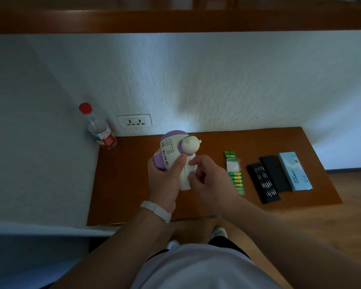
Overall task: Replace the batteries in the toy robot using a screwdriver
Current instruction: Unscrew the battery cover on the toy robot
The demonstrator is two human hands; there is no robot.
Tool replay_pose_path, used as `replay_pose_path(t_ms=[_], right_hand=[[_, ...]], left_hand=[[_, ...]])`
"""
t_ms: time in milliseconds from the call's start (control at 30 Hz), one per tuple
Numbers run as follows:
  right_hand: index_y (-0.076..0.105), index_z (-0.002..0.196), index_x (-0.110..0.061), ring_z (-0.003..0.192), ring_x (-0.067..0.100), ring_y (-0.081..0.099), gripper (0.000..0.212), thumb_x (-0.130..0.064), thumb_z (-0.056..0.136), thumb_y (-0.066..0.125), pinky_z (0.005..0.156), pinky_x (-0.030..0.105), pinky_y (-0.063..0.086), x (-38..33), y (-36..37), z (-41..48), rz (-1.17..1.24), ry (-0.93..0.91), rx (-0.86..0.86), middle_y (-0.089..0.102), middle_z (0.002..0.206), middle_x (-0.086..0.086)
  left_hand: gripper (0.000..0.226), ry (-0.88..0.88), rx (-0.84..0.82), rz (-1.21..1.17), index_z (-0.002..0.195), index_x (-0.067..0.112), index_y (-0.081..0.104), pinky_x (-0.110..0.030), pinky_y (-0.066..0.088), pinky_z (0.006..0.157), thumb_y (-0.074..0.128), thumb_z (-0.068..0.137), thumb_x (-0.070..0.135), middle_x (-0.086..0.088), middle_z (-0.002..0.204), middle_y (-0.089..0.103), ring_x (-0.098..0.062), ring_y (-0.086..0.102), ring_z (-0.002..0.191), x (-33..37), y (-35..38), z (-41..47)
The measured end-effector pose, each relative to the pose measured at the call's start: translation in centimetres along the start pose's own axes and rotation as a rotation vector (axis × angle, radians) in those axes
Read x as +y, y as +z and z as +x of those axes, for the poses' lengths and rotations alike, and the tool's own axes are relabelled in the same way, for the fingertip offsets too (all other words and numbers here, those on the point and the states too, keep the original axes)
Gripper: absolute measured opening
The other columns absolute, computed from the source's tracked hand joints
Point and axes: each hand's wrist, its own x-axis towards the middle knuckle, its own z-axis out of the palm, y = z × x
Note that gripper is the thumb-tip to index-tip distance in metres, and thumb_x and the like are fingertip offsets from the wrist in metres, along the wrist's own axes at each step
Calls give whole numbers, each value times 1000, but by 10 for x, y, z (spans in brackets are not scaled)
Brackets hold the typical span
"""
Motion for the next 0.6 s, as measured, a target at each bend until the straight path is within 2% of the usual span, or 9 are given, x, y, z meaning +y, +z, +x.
replay_pose_path(t_ms=[200,367,500,600], right_hand=[[49,121,-23,64,10,55,27,-22,95,59,60,37,51,0,-1,0,-12,-20,-2,54,69,-7],[47,126,-23,64,9,54,34,-23,95,59,58,30,48,0,-5,-1,-29,-51,-20,52,67,-9],[50,127,-22,59,9,53,37,-20,92,61,52,24,44,2,-9,-2,-43,-87,-16,49,63,-12],[51,124,-25,62,9,54,34,-24,91,60,56,30,49,3,-13,-2,-62,-113,-22,52,68,-11]], left_hand=[[70,34,-36,10,131,20,47,-34,62,73,86,73,23,2,111,69,-11,72,91,3,-2,2],[66,85,-67,52,128,22,48,-28,60,70,86,74,19,2,111,68,-10,72,91,6,-5,2],[64,84,-89,79,124,27,48,-31,61,71,86,74,22,2,112,68,-13,72,94,4,-5,-2],[66,67,-89,73,126,27,47,-33,61,73,86,73,23,2,113,68,-15,72,96,2,-4,-4]])
